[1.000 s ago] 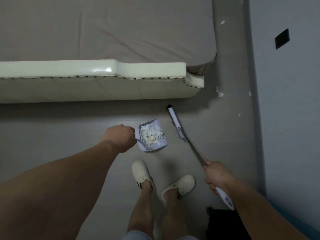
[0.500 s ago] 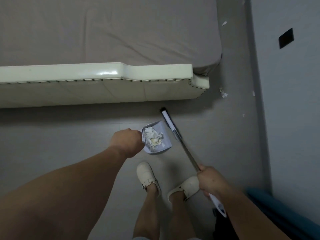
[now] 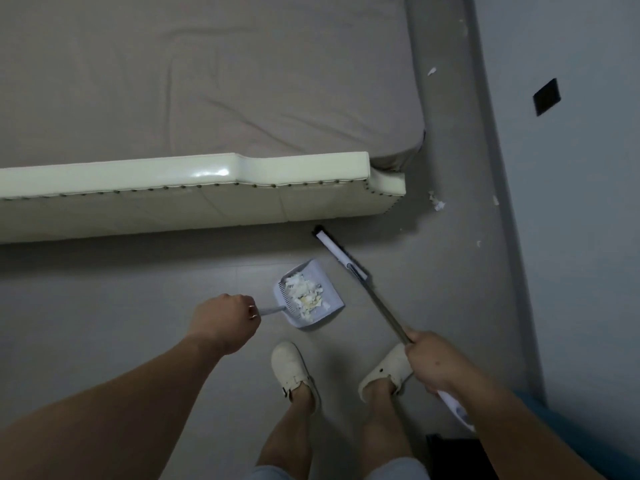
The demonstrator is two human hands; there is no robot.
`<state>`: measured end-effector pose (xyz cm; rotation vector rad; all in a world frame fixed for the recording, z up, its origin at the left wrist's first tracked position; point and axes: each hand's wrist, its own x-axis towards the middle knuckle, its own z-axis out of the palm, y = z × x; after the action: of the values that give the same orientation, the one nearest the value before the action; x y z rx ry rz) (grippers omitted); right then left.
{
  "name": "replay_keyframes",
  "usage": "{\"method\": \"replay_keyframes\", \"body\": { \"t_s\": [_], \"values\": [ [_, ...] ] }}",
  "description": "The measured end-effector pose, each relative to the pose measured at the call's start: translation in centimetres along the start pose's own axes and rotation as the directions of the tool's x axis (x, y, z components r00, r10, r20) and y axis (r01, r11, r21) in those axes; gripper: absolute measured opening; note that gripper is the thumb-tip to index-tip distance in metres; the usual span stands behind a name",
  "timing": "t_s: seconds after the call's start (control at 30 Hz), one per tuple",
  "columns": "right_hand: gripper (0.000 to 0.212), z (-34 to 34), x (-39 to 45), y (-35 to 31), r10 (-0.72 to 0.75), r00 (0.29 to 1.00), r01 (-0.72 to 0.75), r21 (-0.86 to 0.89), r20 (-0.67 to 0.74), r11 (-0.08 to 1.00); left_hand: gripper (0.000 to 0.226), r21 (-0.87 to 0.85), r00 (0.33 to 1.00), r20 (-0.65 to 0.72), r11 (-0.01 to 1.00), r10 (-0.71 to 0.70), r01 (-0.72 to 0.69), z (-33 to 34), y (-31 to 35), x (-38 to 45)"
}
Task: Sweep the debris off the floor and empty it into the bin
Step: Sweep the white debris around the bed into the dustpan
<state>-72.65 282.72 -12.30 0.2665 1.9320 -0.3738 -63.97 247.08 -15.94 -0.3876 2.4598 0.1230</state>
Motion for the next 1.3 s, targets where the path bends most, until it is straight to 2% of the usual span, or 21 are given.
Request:
{"method": "replay_keyframes", "body": {
  "t_s": [0.1, 0.2, 0.33, 0.47, 0.6, 0.73, 0.9, 1.0, 1.1, 1.17, 1.23, 1.3],
  "values": [
    [0.053, -2.6, 2.2, -3.6, -0.084, 0.996, 0.085, -0.251, 0.014, 0.964, 0.030, -0.096, 0.990, 0.000, 0.986, -0.140, 0.139, 1.1, -0.2, -1.8],
    [0.055, -3.6, 4.8, -8.2, -0.138, 0.990, 0.134, -0.460, 0.026, 0.878, 0.028, -0.202, 0.956, 0.030, 0.935, -0.291, 0.291, 2.0, 0.7, -3.4],
    [0.056, -2.5, 7.7, -13.5, -0.189, 0.979, 0.199, -0.592, 0.080, 0.781, 0.026, -0.354, 0.880, 0.082, 0.812, -0.468, 0.465, 3.4, 2.5, -3.9],
    [0.037, -0.6, 7.0, -16.3, -0.192, 0.973, 0.228, -0.629, 0.127, 0.743, 0.025, -0.446, 0.860, 0.107, 0.749, -0.500, 0.491, 5.4, 4.1, -4.0],
    [0.030, -1.4, 6.0, -15.0, -0.106, 0.971, 0.195, -0.445, 0.216, 0.874, 0.024, -0.429, 0.863, 0.082, 0.764, -0.499, 0.483, 6.4, 5.2, -4.8],
    [0.043, -4.9, 2.6, -12.4, -0.105, 0.971, 0.197, -0.471, 0.214, 0.860, 0.024, -0.442, 0.863, 0.102, 0.754, -0.495, 0.485, 6.7, 5.1, -5.5],
    [0.046, -2.2, 2.0, -13.3, -0.139, 0.985, 0.172, -0.451, 0.106, 0.876, 0.021, -0.442, 0.887, 0.108, 0.778, -0.449, 0.448, 6.0, 4.3, -4.8],
    [0.032, 1.0, 2.7, -13.9, -0.137, 0.974, 0.204, -0.450, 0.178, 0.869, 0.022, -0.435, 0.892, 0.115, 0.785, -0.437, 0.441, 5.6, 4.0, -4.4],
    [0.033, 2.3, 2.3, -12.2, -0.010, 0.969, 0.115, -0.414, 0.248, 0.903, 0.023, -0.436, 0.911, 0.119, 0.804, -0.394, 0.404, 5.6, 4.1, -4.5],
    [0.041, 1.7, 1.3, -10.2, 0.041, 0.965, 0.041, -0.303, 0.259, 0.952, 0.024, -0.433, 0.921, 0.125, 0.815, -0.368, 0.385, 5.6, 4.3, -5.2],
    [0.043, 0.2, -0.1, -7.4, -0.009, 0.969, 0.044, -0.137, 0.246, 0.990, 0.026, -0.418, 0.927, 0.110, 0.829, -0.359, 0.370, 5.1, 4.7, -5.9],
    [0.042, -1.4, -1.6, -4.0, 0.028, 0.983, -0.059, 0.164, 0.184, 0.985, 0.028, -0.376, 0.937, 0.068, 0.861, -0.342, 0.342, 4.4, 5.2, -6.3]
  ]
}}
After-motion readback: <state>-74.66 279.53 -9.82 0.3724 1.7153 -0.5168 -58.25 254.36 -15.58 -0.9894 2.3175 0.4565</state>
